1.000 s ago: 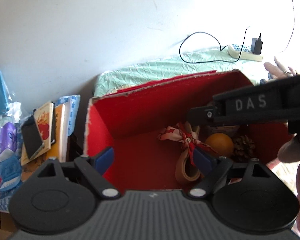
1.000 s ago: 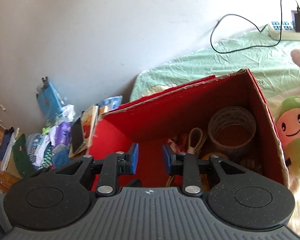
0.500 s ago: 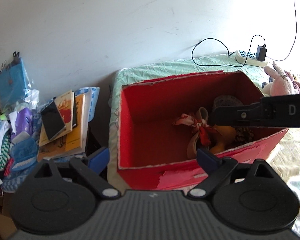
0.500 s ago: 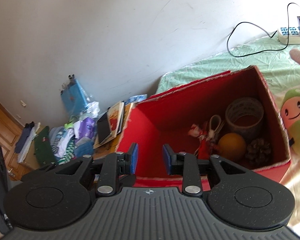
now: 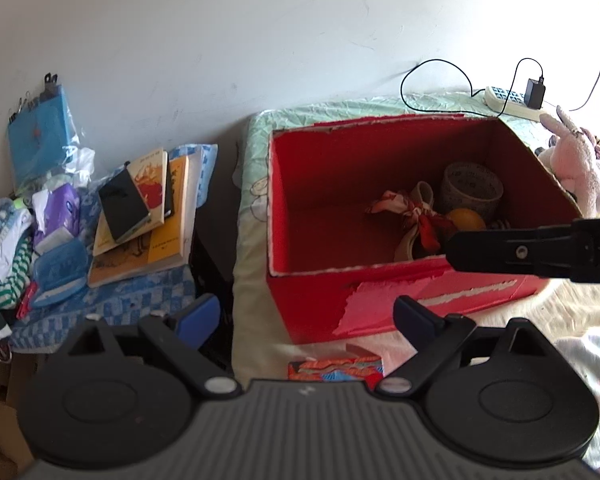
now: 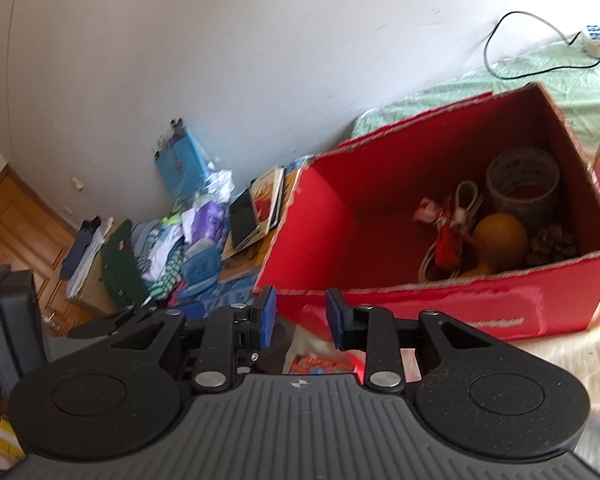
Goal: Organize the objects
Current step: 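Withdraw the right tool up out of the box toward the red gift box, then grasp the red printed gift box on the bed with the right tool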
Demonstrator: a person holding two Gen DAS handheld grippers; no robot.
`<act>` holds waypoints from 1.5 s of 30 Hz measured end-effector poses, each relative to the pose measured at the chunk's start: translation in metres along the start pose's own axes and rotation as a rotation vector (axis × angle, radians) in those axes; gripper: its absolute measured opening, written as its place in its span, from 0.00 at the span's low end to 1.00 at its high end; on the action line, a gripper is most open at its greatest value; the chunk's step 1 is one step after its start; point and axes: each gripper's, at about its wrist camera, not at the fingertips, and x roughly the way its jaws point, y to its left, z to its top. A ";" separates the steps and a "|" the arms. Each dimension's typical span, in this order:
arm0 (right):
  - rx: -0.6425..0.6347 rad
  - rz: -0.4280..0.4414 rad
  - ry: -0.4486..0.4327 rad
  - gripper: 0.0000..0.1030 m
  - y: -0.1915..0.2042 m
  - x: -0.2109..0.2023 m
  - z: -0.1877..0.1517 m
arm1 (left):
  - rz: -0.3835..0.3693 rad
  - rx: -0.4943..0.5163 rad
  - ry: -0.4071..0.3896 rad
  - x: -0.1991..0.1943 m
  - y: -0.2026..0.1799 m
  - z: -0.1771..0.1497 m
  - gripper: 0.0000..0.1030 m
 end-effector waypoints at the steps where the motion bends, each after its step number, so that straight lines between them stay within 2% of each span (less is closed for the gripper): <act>1: -0.007 0.006 0.010 0.31 0.001 0.001 -0.003 | -0.002 0.001 0.005 0.000 0.001 -0.003 0.92; 6: -0.027 -0.006 0.079 0.34 0.001 0.012 -0.019 | -0.015 -0.003 0.059 0.007 0.008 -0.022 0.92; 13: 0.012 -0.026 0.201 0.35 -0.008 0.037 -0.036 | -0.041 -0.010 0.156 0.023 0.010 -0.049 0.92; 25: 0.112 -0.028 0.362 0.39 -0.023 0.070 -0.059 | -0.138 -0.067 0.270 0.048 -0.001 -0.067 0.92; 28: 0.155 -0.022 0.395 0.39 -0.029 0.077 -0.065 | -0.163 -0.079 0.292 0.054 -0.005 -0.069 0.87; 37: 0.243 -0.016 0.434 0.41 -0.046 0.082 -0.071 | -0.159 -0.021 0.288 0.059 -0.017 -0.067 0.83; 45: 0.268 -0.023 0.436 0.41 -0.057 0.071 -0.066 | -0.221 0.009 0.273 0.053 -0.020 -0.062 0.81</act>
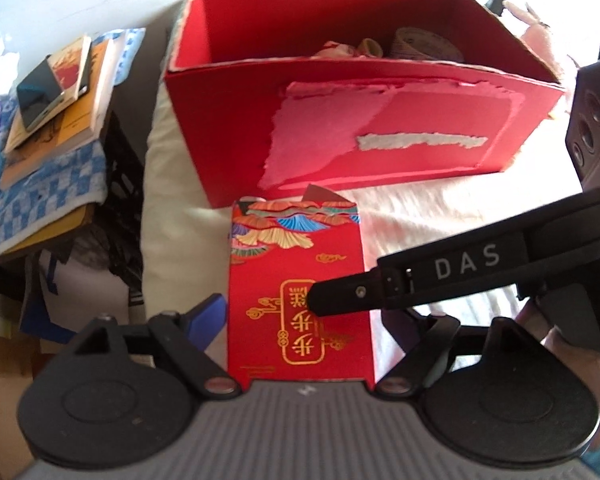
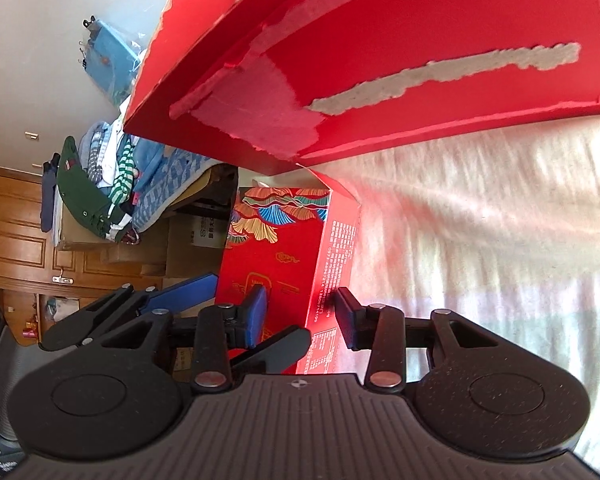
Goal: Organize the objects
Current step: 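Grasp the red printed gift box on the bed with the right tool, then lift the gift box with the right tool and carry it over the box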
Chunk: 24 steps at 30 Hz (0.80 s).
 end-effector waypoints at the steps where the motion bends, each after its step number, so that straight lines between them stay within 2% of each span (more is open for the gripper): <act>1: -0.002 -0.001 -0.002 0.41 -0.001 -0.002 0.000 | -0.012 0.007 -0.003 -0.001 -0.002 0.000 0.81; 10: 0.003 -0.004 -0.073 0.39 -0.013 -0.033 -0.017 | -0.139 0.161 -0.080 -0.021 -0.026 -0.004 0.81; 24: -0.069 -0.091 -0.323 0.40 -0.009 -0.097 -0.041 | -0.240 0.398 -0.243 -0.054 -0.077 0.009 0.81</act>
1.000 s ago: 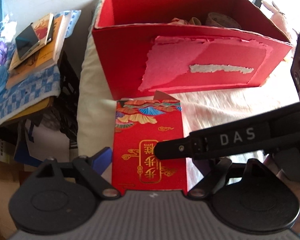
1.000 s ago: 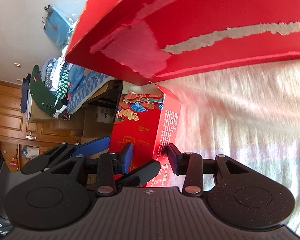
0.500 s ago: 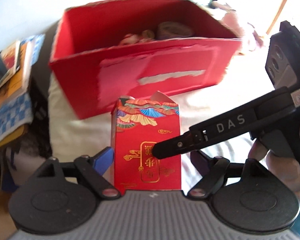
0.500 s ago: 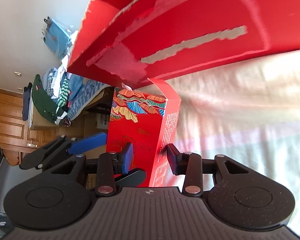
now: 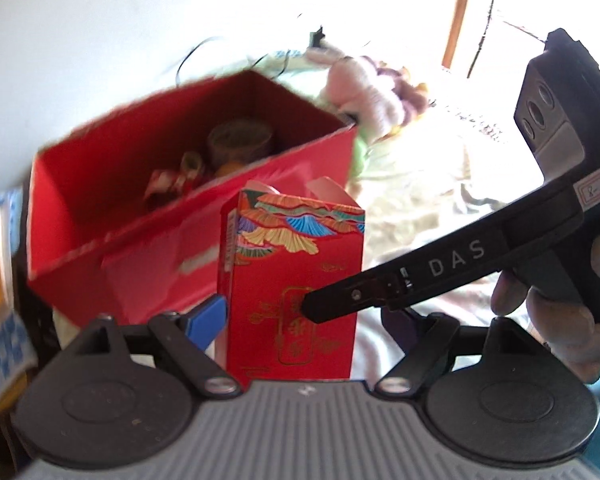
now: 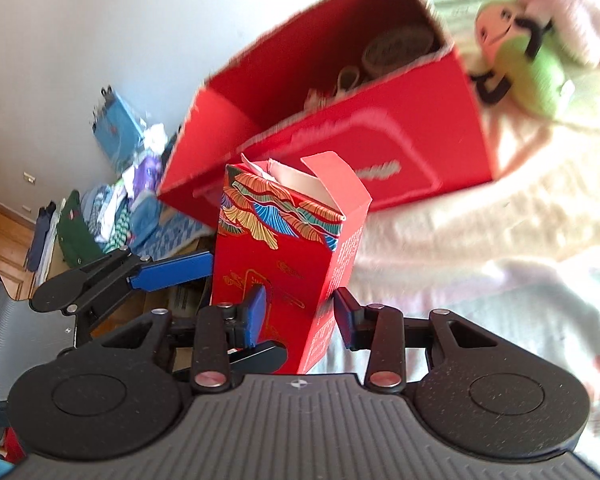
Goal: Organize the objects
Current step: 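Lift the gift box with the right tool and carry it over the box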
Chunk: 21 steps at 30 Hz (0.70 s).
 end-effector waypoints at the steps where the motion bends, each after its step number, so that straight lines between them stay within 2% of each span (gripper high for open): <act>1: -0.002 -0.003 -0.014 0.40 0.000 -0.004 0.000 | -0.003 0.013 -0.012 -0.002 -0.002 0.003 0.81; 12: -0.059 -0.008 -0.147 0.40 0.012 -0.027 0.015 | 0.003 0.092 -0.125 -0.017 -0.012 0.034 0.81; 21: -0.104 0.037 -0.241 0.40 0.024 -0.039 0.038 | 0.065 0.113 -0.242 -0.036 -0.003 0.052 0.82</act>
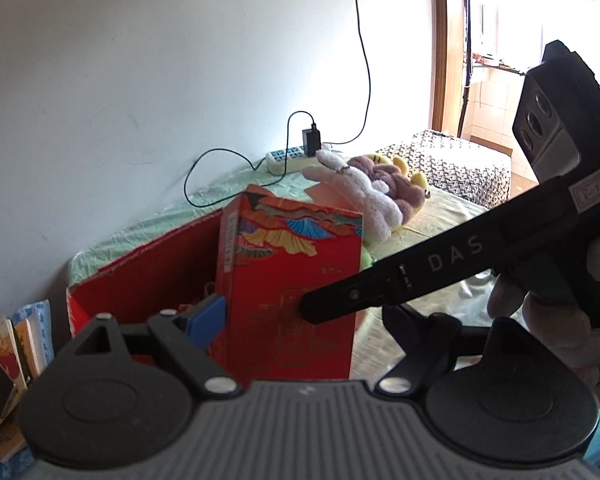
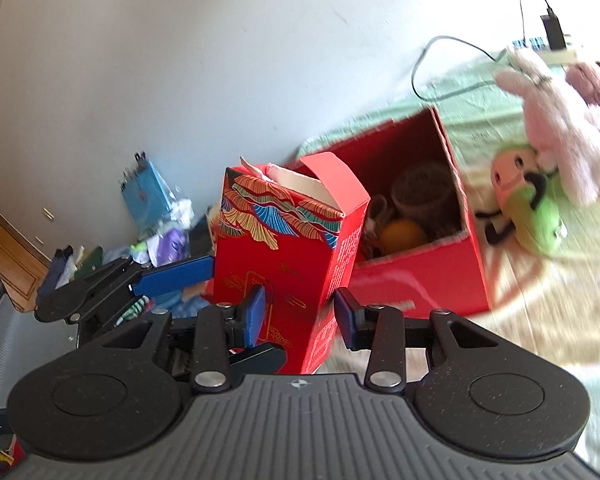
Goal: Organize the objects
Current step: 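Lift the gift box with the right tool and carry it over the box, then lower the gift box into the red box with the right tool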
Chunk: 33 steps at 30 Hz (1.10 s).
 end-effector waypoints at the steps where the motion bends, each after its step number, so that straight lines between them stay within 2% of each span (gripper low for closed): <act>1: -0.006 0.001 -0.006 0.40 0.002 0.002 0.003 | 0.011 -0.001 -0.007 0.000 0.002 0.002 0.82; 9: -0.080 0.034 -0.057 0.40 0.017 0.018 0.032 | 0.100 -0.063 -0.068 -0.003 0.026 0.014 0.82; 14: -0.146 0.047 -0.059 0.41 0.026 0.045 0.049 | 0.178 -0.124 -0.081 0.010 0.047 0.019 0.82; 23: -0.172 0.055 0.044 0.41 0.017 0.108 0.066 | 0.250 -0.258 0.023 0.058 0.089 0.005 0.81; 33: -0.172 0.053 0.267 0.43 0.003 0.170 0.066 | 0.272 -0.326 0.200 0.099 0.111 -0.022 0.81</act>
